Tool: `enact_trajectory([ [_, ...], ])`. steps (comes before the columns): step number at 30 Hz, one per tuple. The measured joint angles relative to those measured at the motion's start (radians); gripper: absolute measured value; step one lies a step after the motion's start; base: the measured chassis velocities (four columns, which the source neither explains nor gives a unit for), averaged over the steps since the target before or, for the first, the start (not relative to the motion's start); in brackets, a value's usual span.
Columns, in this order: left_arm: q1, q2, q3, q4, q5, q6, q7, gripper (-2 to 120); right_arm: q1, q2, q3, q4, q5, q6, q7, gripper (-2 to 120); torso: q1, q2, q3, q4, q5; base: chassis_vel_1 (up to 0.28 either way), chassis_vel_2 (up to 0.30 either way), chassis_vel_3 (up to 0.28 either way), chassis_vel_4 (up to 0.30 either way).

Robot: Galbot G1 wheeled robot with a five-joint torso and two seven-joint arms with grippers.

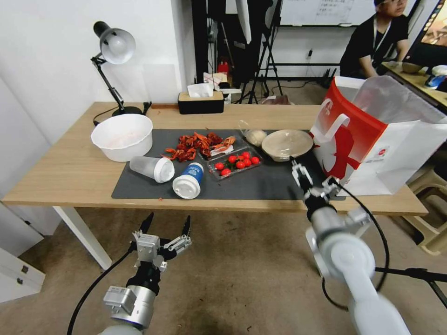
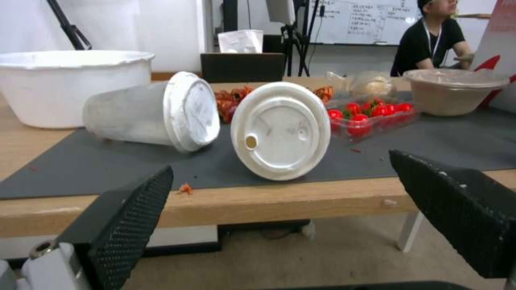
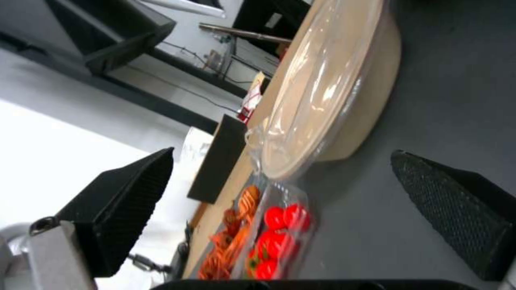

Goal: Pick up the trash from the table and place it into the takeout bag.

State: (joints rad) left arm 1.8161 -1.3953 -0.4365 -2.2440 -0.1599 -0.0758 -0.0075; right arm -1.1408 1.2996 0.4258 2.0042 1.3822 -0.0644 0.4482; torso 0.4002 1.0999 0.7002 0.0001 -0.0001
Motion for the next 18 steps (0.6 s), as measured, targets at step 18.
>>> enact_trajectory([
  [18,0.002,-0.002,-0.004,0.013,0.0,-0.01,-0.001,100,0.225,0.082,-0.012,-0.229,0.071,-0.025,0.15,82,0.0,0.0,0.0,0.0,0.0,0.0,0.0,0.0,0.0],
])
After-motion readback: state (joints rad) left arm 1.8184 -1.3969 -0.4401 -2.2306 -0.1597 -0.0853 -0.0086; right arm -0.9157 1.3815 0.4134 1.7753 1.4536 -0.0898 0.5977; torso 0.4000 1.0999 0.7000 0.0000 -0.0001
